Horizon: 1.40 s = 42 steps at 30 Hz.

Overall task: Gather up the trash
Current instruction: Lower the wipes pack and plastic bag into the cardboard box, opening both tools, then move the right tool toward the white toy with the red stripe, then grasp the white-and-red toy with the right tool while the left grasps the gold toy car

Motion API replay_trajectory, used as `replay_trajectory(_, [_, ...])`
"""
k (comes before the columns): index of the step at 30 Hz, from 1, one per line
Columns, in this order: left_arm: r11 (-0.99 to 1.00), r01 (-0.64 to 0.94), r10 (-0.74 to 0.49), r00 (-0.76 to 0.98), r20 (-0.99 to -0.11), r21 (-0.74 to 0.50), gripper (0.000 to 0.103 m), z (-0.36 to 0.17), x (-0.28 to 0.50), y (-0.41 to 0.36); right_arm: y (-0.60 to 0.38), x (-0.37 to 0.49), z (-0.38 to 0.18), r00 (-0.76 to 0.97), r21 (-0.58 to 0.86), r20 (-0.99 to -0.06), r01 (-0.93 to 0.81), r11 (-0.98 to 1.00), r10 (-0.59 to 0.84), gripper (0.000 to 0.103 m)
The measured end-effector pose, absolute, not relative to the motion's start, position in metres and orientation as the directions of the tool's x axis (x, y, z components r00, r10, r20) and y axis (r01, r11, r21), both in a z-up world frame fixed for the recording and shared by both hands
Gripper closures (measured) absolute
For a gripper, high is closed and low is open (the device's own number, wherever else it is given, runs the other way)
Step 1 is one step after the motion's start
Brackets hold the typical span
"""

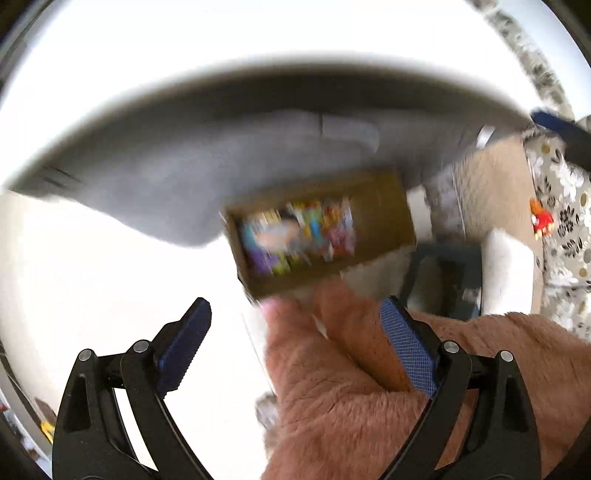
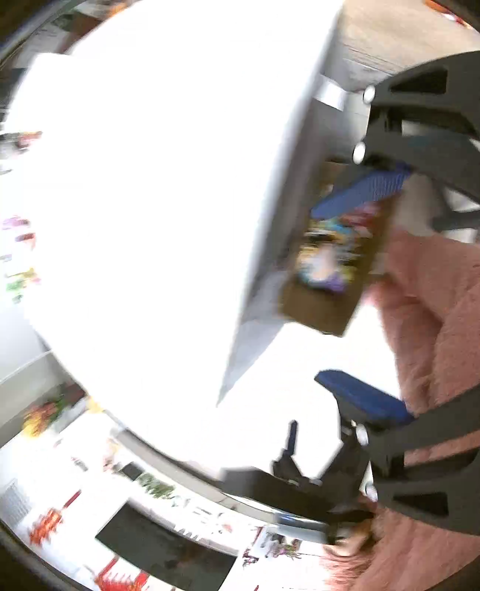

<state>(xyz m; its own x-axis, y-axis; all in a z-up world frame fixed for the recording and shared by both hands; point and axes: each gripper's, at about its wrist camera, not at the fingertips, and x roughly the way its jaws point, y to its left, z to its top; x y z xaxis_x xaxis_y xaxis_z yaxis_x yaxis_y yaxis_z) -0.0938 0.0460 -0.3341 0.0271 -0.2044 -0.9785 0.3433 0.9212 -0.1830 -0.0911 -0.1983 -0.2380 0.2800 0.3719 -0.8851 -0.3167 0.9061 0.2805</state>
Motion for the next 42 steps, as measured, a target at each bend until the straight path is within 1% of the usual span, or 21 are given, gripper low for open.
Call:
replay_trajectory(1, [0.925, 0.339, -0.205, 0.072, -0.976, -0.17, 0.012, -0.319, -0.092, 0.05, -0.197, -0.08, -0.226, 0.325, 0.257, -0.875, -0.313, 0.914, 0.358, 0.008])
replay_trajectory(3, [0.94, 0.311, -0.202, 0.184, -0.962, -0.138, 0.012, -0.285, -0.085, 0.059, -0.197, -0.044, -0.209, 0.407, 0.229, -0.85, -0.29, 0.929, 0.336, 0.007])
replay_trajectory(6, [0.966, 0.232, -0.184, 0.308, -0.934, -0.113, 0.012, -0.253, -0.07, 0.073, -0.194, 0.023, -0.202, 0.496, 0.182, -0.817, -0.26, 0.948, 0.293, 0.007])
replay_trajectory(11, [0.983, 0.112, -0.177, 0.32, -0.931, -0.149, 0.011, -0.245, -0.053, 0.09, -0.213, 0.161, -0.22, 0.535, 0.196, -0.82, -0.076, 0.978, 0.206, 0.007])
replay_trajectory(12, [0.984, 0.089, -0.172, 0.321, -0.931, -0.152, 0.011, -0.245, -0.052, 0.093, -0.219, 0.193, -0.226, 0.538, 0.176, -0.825, -0.042, 0.983, 0.171, 0.007])
replay_trajectory(14, [0.987, 0.056, -0.163, 0.323, -0.932, -0.153, 0.011, -0.246, -0.05, 0.101, -0.215, 0.241, -0.239, 0.531, 0.088, -0.844, -0.009, 0.996, 0.079, 0.007])
replay_trajectory(18, [0.992, 0.006, -0.122, 0.326, -0.938, -0.127, 0.011, -0.245, -0.046, 0.111, -0.214, 0.304, -0.264, 0.494, 0.003, -0.869, 0.055, 0.998, -0.024, 0.007])
replay_trajectory(19, [0.992, -0.007, -0.116, 0.332, -0.936, -0.125, 0.011, -0.243, -0.043, 0.113, -0.215, 0.312, -0.271, 0.482, 0.005, -0.876, 0.063, 0.998, -0.026, 0.009])
replay_trajectory(22, [0.99, -0.019, -0.124, 0.335, -0.934, -0.138, 0.011, -0.241, -0.034, 0.117, -0.219, 0.334, -0.286, 0.447, 0.034, -0.895, 0.067, 0.997, 0.0, 0.027])
replay_trajectory(23, [0.989, -0.022, -0.129, 0.337, -0.933, -0.145, 0.012, -0.241, -0.029, 0.118, -0.22, 0.337, -0.288, 0.441, 0.026, -0.898, 0.063, 0.998, -0.004, 0.035])
replay_trajectory(27, [0.989, -0.016, -0.134, 0.353, -0.926, -0.149, 0.011, -0.237, -0.003, 0.118, -0.231, 0.322, -0.282, 0.443, 0.086, -0.895, 0.039, 0.996, 0.06, 0.035])
replay_trajectory(31, [0.988, 0.003, -0.146, 0.384, -0.912, -0.157, 0.011, -0.23, 0.047, 0.114, -0.246, 0.266, -0.251, 0.497, 0.178, -0.853, -0.009, 0.984, 0.159, 0.035])
replay_trajectory(32, [0.989, -0.003, -0.136, 0.38, -0.915, -0.149, 0.011, -0.23, 0.066, 0.11, -0.25, 0.241, -0.239, 0.512, 0.206, -0.837, -0.034, 0.978, 0.193, 0.035])
replay_trajectory(36, [0.987, -0.057, -0.117, 0.392, -0.913, -0.151, 0.012, -0.239, 0.155, 0.089, -0.257, 0.156, -0.209, 0.537, 0.23, -0.81, -0.077, 0.97, 0.235, 0.035])
replay_trajectory(40, [0.993, -0.102, -0.011, 0.382, -0.924, -0.054, 0.012, -0.256, 0.234, 0.065, -0.265, 0.074, -0.185, 0.548, 0.267, -0.798, -0.054, 0.962, 0.252, 0.035])
replay_trajectory(42, [0.992, -0.11, -0.02, 0.382, -0.924, -0.067, 0.012, -0.264, 0.274, 0.056, -0.269, 0.052, -0.18, 0.558, 0.273, -0.792, -0.04, 0.961, 0.248, 0.035])
